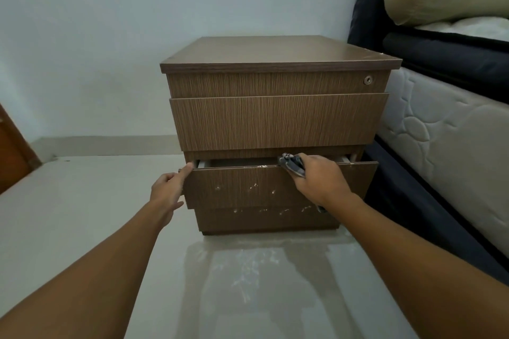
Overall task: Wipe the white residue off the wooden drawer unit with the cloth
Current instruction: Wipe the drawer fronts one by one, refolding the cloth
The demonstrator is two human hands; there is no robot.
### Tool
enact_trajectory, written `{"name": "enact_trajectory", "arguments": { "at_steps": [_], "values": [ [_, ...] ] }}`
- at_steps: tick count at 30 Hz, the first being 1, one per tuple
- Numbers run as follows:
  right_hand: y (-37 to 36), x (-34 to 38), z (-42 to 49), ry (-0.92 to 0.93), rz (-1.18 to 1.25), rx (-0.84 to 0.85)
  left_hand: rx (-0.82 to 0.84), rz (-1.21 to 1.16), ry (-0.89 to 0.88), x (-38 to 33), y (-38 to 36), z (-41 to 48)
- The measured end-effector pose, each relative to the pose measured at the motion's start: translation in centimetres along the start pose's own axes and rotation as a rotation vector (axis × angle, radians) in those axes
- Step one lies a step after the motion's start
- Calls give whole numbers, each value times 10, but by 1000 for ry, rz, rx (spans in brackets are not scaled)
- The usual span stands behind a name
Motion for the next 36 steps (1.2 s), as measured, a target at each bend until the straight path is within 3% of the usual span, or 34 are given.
{"name": "enact_trajectory", "arguments": {
  "at_steps": [10, 30, 36],
  "values": [
    [-32, 99, -6, 139, 62, -27, 204, 39, -5, 3, 19, -5],
    [-83, 248, -3, 267, 206, 56, 74, 35, 47, 18, 28, -2],
    [-88, 269, 1, 221, 291, 184, 49, 42, 74, 24, 30, 5]
  ]
}}
Point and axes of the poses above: each hand's wrist, its own z-axis towards the middle knuckle, its own y-axis out of the back of the hand, x = y × z, the point moved 7 cm from there along z, towards the middle knuckle, and after that the axes turned 13 degrees about -y, right-handed, at the moved point
